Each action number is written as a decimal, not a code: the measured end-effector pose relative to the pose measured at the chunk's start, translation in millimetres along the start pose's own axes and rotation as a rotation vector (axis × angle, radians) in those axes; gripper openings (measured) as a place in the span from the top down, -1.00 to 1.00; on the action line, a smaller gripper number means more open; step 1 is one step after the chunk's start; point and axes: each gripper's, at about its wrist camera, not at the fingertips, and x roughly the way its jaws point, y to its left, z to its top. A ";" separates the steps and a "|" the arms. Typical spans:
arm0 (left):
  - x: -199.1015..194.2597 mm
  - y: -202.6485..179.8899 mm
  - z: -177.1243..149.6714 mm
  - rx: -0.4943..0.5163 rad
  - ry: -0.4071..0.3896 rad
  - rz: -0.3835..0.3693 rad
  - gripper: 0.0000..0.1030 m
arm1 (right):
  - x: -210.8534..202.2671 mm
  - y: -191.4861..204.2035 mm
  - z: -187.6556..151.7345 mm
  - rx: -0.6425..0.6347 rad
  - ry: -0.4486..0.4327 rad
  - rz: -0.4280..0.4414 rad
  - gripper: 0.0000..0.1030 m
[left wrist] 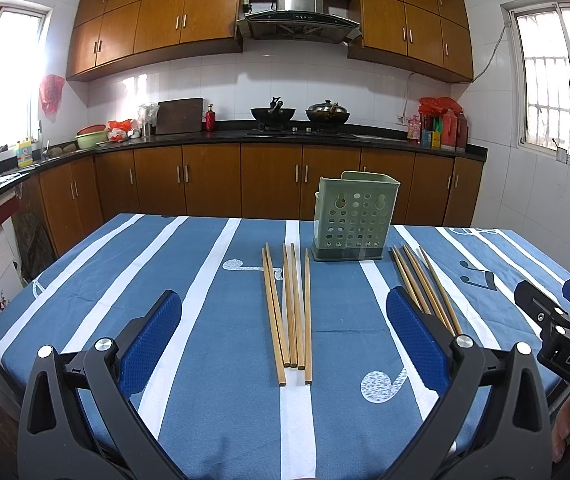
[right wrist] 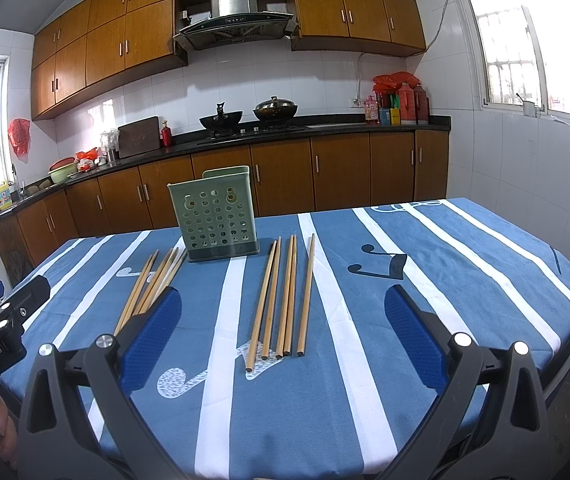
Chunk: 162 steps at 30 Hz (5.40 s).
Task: Organize utensils
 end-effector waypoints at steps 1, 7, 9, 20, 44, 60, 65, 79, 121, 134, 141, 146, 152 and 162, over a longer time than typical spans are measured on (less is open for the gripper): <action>0.1 -0.1 0.0 0.000 0.000 0.000 -0.97 | 0.0 0.0 -0.1 0.000 0.000 0.000 -0.92; 0.1 -0.1 0.0 0.001 0.001 0.000 -0.97 | -0.2 -0.1 0.3 0.001 0.000 0.000 -0.92; 0.1 -0.1 0.0 0.001 0.001 0.000 -0.97 | -0.2 -0.1 0.3 0.001 0.000 0.000 -0.92; 0.1 -0.1 0.0 0.002 0.001 0.000 -0.97 | -0.3 -0.1 0.3 0.001 0.001 0.001 -0.92; 0.2 -0.2 0.0 0.003 0.003 0.001 -0.97 | 1.4 0.6 0.5 0.002 0.003 0.001 -0.92; 58.1 31.0 -7.6 -0.065 0.191 0.051 -0.97 | 62.0 -22.5 11.1 0.051 0.153 -0.055 -0.92; 86.7 49.9 -4.4 -0.087 0.285 0.068 -0.97 | 113.0 -35.2 18.3 0.064 0.281 -0.085 -0.56; 130.0 45.7 -6.4 -0.038 0.418 -0.015 -0.23 | 203.0 -31.4 -7.9 0.032 0.503 -0.085 0.47; 217.9 60.6 0.4 -0.039 0.496 -0.024 0.84 | 241.6 -54.4 8.9 0.071 0.463 -0.096 0.84; 200.1 58.6 -8.3 -0.011 0.498 -0.022 0.83 | 227.5 -52.5 1.8 0.031 0.468 -0.104 0.78; 199.7 57.4 -7.6 -0.001 0.511 -0.018 0.86 | 219.9 -55.0 5.1 0.057 0.448 -0.066 0.85; 188.9 62.7 -0.1 -0.033 0.497 -0.031 0.86 | 201.7 -54.0 19.9 0.056 0.389 -0.052 0.85; 172.7 65.4 15.8 -0.044 0.447 -0.037 0.86 | 184.5 -54.2 34.7 0.063 0.338 -0.039 0.85; 151.1 63.0 45.5 -0.054 0.347 -0.046 0.86 | 162.7 -56.9 54.4 0.077 0.258 -0.035 0.85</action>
